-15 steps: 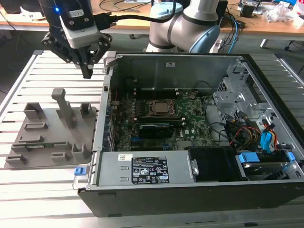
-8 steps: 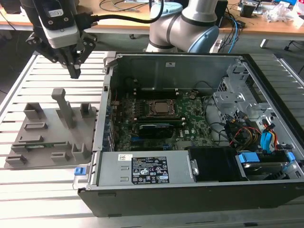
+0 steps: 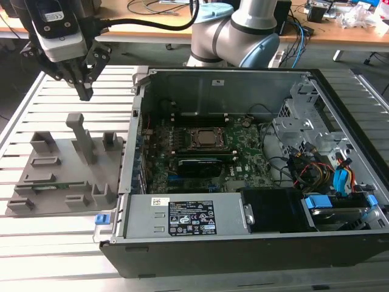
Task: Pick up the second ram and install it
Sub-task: 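Reach for the second ram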
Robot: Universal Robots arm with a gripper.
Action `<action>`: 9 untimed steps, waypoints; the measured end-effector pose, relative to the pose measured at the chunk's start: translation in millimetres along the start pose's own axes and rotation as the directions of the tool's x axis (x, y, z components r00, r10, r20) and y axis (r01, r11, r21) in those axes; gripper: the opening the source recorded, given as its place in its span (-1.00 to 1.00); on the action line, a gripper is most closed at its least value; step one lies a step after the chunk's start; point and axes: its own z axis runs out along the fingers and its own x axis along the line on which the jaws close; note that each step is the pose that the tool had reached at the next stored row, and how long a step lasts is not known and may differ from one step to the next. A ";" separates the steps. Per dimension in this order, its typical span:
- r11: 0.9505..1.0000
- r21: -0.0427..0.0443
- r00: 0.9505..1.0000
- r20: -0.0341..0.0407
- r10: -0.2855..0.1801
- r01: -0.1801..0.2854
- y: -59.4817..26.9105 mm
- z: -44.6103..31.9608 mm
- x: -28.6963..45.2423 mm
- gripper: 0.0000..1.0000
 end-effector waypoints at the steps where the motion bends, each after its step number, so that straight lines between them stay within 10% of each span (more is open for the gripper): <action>1: 1.000 0.000 1.000 0.000 0.000 0.000 -0.2 -0.1 3.3 -0.79; 9: 1.000 0.000 1.000 0.000 0.000 0.000 -2.3 -0.6 30.7 -0.79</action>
